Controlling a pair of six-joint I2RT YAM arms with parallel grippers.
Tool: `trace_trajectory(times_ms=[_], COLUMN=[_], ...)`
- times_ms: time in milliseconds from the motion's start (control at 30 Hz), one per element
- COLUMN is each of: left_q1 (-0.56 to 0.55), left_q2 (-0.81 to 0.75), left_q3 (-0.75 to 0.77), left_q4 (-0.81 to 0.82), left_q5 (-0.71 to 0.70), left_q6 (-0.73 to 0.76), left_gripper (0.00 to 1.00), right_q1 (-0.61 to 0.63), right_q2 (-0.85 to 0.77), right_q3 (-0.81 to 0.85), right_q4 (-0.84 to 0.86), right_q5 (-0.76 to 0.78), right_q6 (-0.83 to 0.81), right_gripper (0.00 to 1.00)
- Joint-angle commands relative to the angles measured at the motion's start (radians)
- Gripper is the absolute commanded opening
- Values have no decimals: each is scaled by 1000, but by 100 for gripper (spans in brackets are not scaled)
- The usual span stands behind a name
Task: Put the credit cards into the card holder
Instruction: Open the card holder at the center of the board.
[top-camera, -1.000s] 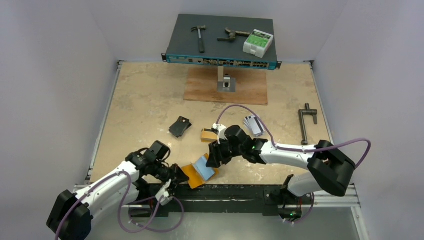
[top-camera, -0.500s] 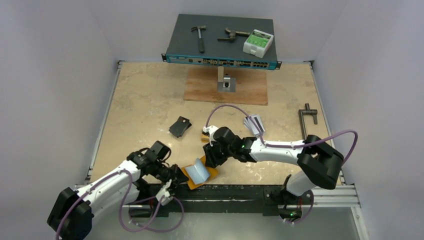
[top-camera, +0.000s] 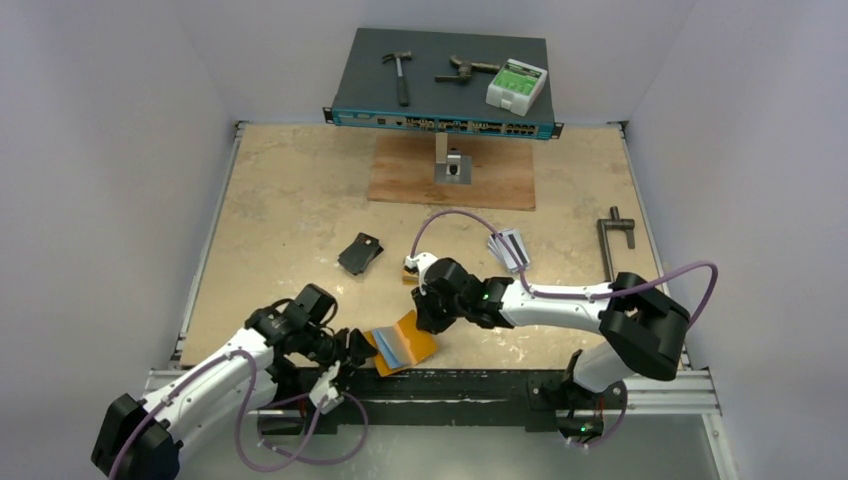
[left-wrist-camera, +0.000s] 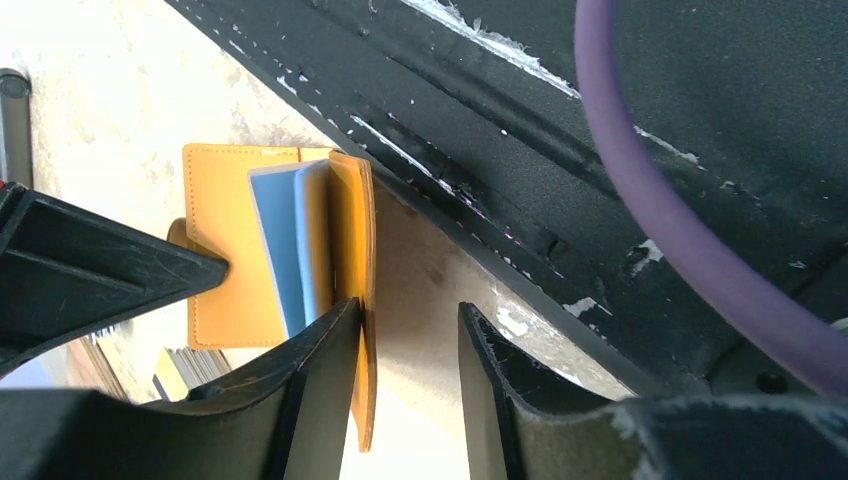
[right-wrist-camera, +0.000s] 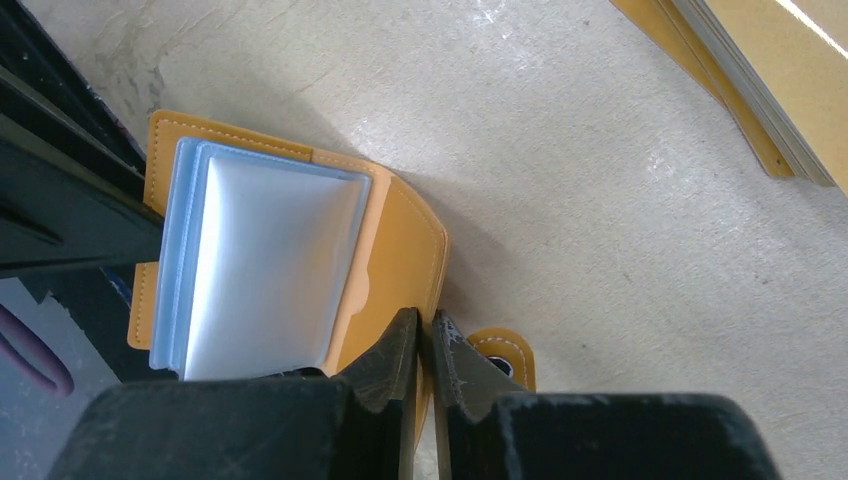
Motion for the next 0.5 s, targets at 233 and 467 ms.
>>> trace_trajectory(times_ms=[233,467], left_q1=[-3,-2], left_q2=[-107,-21], left_q3=[104,168], left_q4=[-127,-76], left_q5=[25,53], left_q6=[377,381], left_gripper=[39,37], right_q1=[31,37], right_q2=[16,5], right_q3=[-19,-20], right_q4=[19,22], right_q5=[45,51], right_q6=[12,15], right_gripper=[0,0])
